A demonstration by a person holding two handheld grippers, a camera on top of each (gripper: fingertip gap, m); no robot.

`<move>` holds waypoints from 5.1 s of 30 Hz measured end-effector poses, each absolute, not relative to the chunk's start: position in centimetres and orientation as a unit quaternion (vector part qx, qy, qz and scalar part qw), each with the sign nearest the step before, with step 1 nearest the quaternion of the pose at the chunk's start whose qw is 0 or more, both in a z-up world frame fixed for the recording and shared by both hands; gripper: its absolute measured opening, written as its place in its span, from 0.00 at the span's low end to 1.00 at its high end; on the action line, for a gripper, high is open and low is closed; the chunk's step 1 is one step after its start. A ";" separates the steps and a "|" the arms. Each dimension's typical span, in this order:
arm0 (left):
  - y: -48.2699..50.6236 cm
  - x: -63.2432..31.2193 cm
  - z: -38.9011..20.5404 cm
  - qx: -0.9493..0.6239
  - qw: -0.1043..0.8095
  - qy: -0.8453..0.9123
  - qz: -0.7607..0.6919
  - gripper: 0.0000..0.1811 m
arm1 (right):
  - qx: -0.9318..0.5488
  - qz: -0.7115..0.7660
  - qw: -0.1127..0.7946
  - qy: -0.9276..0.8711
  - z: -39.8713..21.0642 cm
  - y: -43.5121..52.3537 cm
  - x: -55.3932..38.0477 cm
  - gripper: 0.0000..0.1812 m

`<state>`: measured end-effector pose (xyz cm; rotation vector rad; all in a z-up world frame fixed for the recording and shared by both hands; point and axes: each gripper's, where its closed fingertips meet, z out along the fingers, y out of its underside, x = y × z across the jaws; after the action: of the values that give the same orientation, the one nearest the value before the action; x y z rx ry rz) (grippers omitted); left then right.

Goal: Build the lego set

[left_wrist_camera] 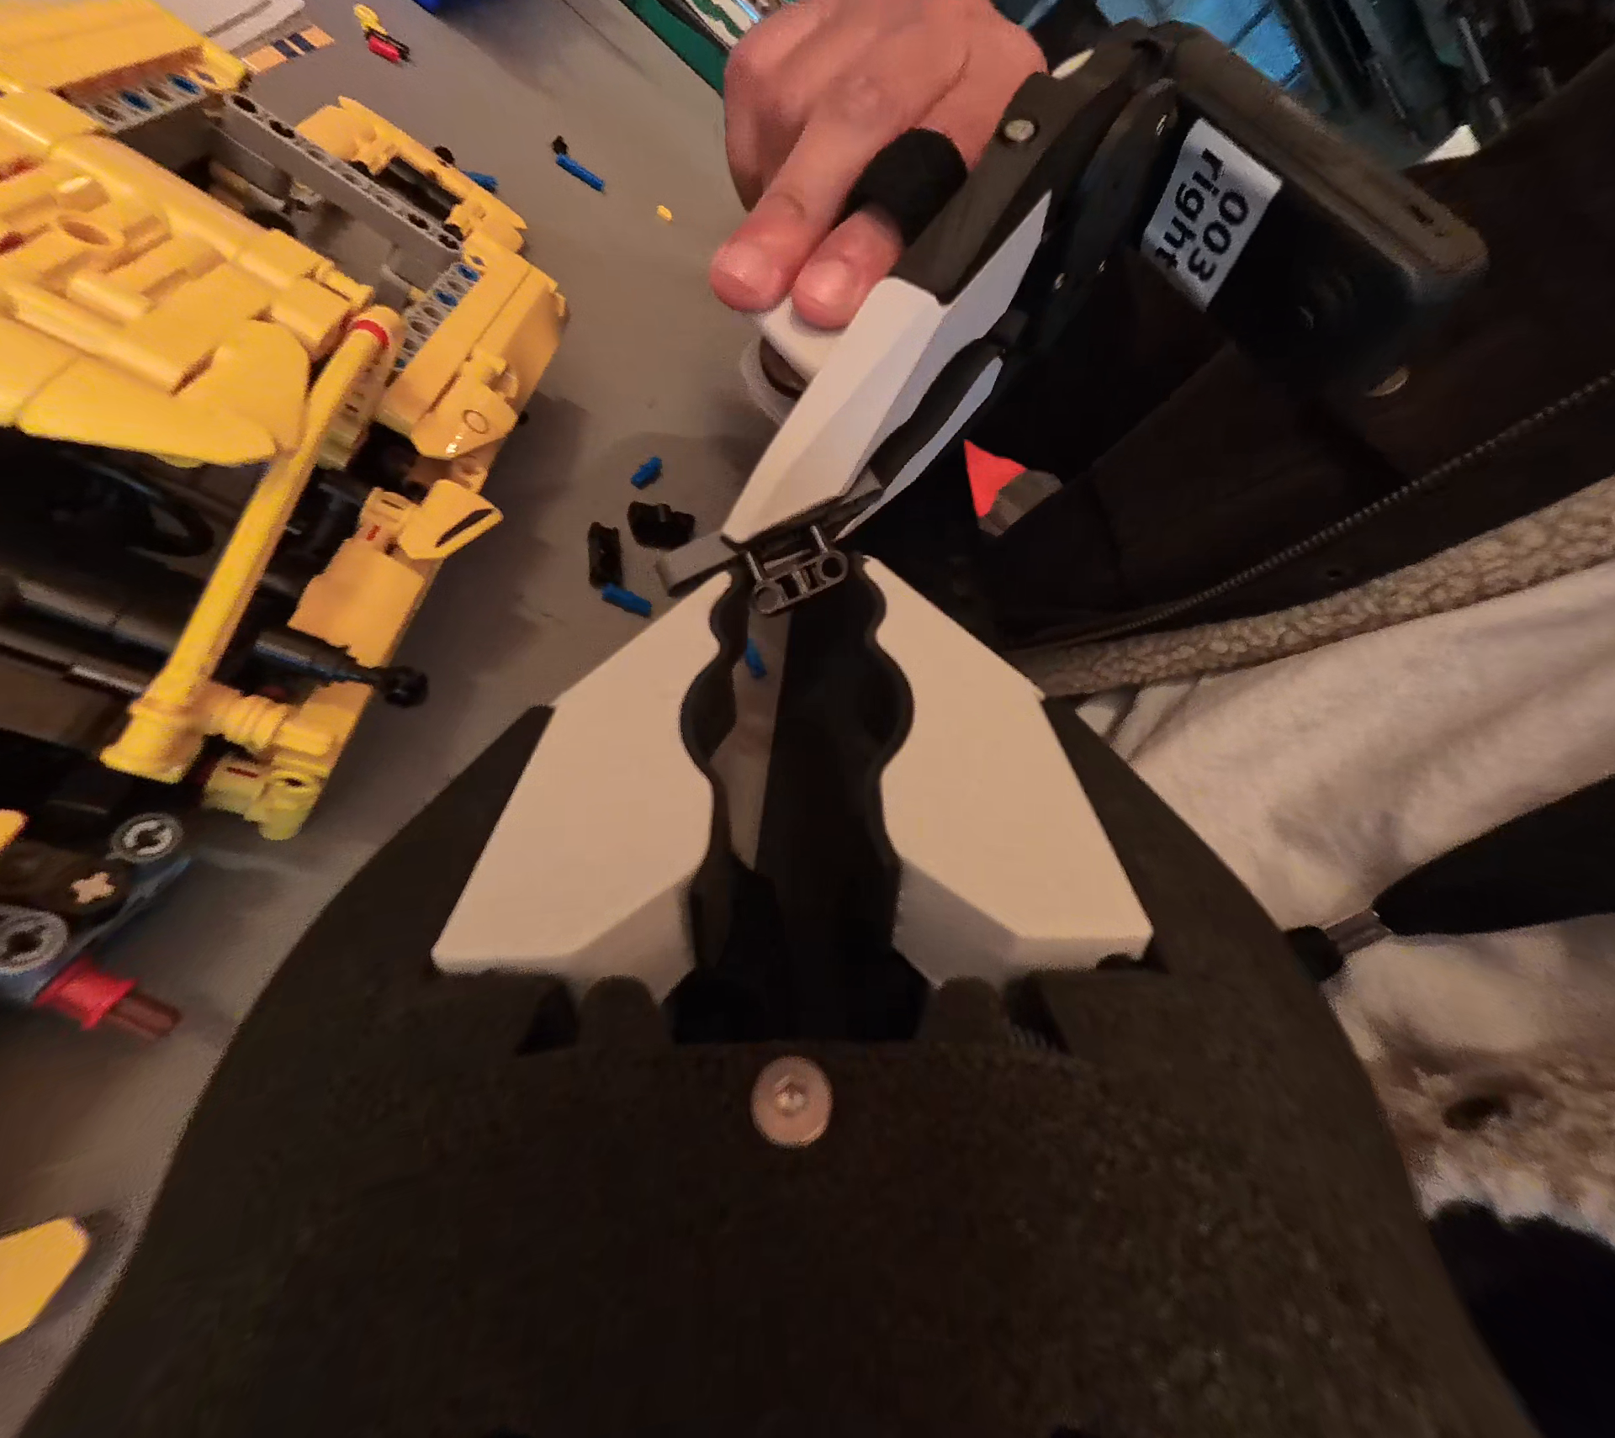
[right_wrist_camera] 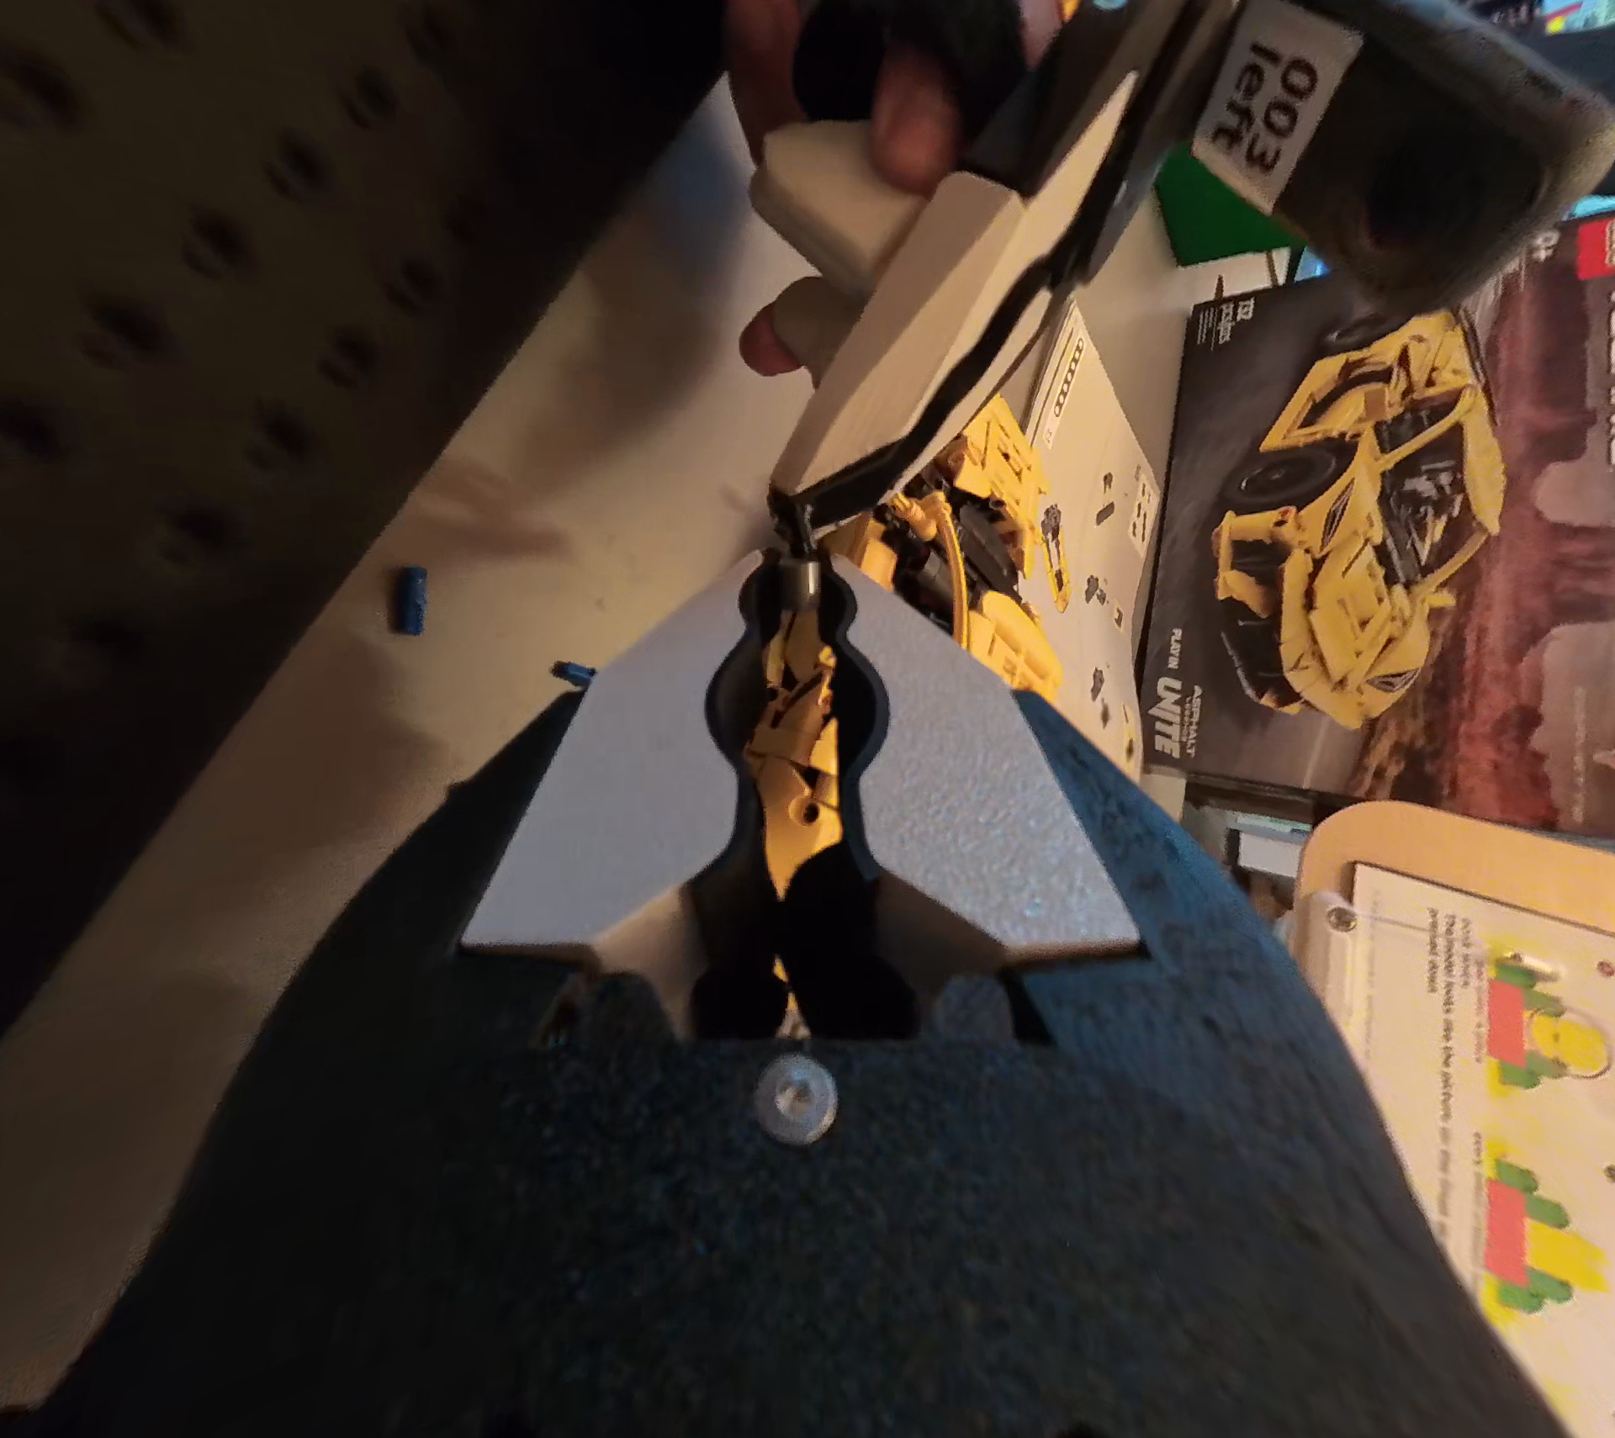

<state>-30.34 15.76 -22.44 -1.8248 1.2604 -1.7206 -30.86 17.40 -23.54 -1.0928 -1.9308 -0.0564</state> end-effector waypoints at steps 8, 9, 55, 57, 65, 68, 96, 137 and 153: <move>14.5 -30.5 -23.6 -0.645 0.103 0.455 -0.605 0.12 | -0.412 -0.018 0.417 -0.810 -24.8 16.2 -31.0 0.04; 14.4 -30.5 -23.8 -0.647 0.103 0.461 -0.599 0.11 | -0.414 -0.017 0.414 -0.810 -25.0 16.1 -31.0 0.04; 13.8 -31.2 -27.5 -0.701 0.016 0.475 -0.531 0.12 | -0.427 -0.047 0.399 -0.810 -28.5 15.8 -31.9 0.04; 14.1 -31.5 -27.9 -0.710 0.040 0.498 -0.495 0.12 | -0.452 -0.030 0.409 -0.792 -28.5 16.4 -31.7 0.04; 15.4 -33.3 -29.8 -0.687 0.158 0.640 -0.306 0.13 | -0.541 0.025 0.526 -0.656 -24.9 19.0 -31.0 0.04; 15.5 -32.9 -30.0 -0.666 0.201 0.659 -0.286 0.13 | -0.557 0.018 0.542 -0.629 -24.3 19.5 -30.3 0.04; 15.5 -31.8 -24.7 -0.630 0.222 0.532 -0.520 0.12 | -0.567 0.054 0.513 -0.642 -26.3 18.1 -31.6 0.04; 16.5 -31.8 -26.8 -0.705 0.115 0.466 -0.522 0.12 | -0.542 -0.068 0.459 -0.701 -28.1 18.2 -32.4 0.04; 16.4 -31.9 -25.1 -0.681 0.105 0.434 -0.581 0.12 | -0.609 0.129 0.488 -0.611 -26.8 17.7 -32.6 0.04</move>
<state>-31.88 16.38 -25.06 -2.0082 1.2786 -1.7115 -32.60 17.73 -26.78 -1.4812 -1.4864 0.3145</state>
